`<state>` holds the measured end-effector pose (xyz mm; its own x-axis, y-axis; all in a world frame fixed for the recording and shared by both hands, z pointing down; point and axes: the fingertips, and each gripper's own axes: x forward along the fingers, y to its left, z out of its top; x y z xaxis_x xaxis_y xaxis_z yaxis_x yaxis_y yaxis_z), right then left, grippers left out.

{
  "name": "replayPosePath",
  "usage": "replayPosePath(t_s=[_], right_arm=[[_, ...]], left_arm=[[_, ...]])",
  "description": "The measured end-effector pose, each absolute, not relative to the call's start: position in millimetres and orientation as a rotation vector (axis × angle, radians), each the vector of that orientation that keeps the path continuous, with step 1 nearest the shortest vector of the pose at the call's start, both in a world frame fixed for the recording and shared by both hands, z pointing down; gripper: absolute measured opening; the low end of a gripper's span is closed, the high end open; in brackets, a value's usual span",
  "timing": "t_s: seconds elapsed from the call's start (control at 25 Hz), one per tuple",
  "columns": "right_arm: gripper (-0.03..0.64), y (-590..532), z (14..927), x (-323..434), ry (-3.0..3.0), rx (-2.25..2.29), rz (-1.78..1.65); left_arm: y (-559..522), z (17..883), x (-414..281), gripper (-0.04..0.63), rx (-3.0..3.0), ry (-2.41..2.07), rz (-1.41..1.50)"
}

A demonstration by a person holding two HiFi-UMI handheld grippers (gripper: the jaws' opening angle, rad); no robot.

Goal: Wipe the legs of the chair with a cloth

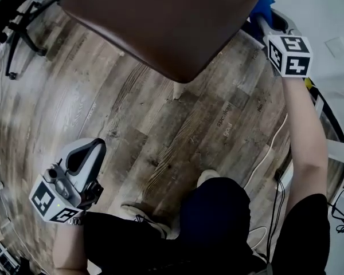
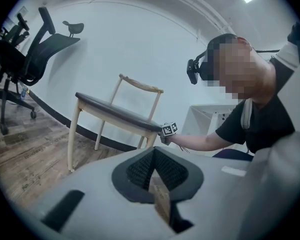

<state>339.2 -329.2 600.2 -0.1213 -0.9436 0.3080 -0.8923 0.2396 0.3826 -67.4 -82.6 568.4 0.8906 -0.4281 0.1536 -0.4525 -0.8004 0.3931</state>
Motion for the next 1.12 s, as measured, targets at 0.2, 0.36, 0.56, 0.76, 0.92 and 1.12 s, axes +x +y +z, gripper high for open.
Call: replayPosePath(t_s=[0.2,0.36,0.56,0.76,0.92,1.12], right_arm=[[0.086,-312,588,312,-1.951,1.576,-0.288],[0.084,-282,585,271,-1.962,1.473,-0.409],[0.084,-232,589,202,-2.109,1.297,-0.469],[0.084,-186,580,136,-2.437,1.166,-0.360],[0.084,-159,583,118,-2.604,1.068,-0.125],[0.084,-136,582,104,-2.806,0.965,0.074]], left_arm=[[-83,558,-79,0.005,2.634,-0.665,0.022],[-83,554,-81,0.005,2.641,-0.653,0.000],[-82,555,-78,0.005,2.644,-0.621,-0.013],[-83,557,-78,0.005,2.640,-0.606,-0.014],[-85,561,-80,0.005,2.635,-0.607,-0.007],[-86,561,-81,0.005,2.633,-0.603,-0.012]])
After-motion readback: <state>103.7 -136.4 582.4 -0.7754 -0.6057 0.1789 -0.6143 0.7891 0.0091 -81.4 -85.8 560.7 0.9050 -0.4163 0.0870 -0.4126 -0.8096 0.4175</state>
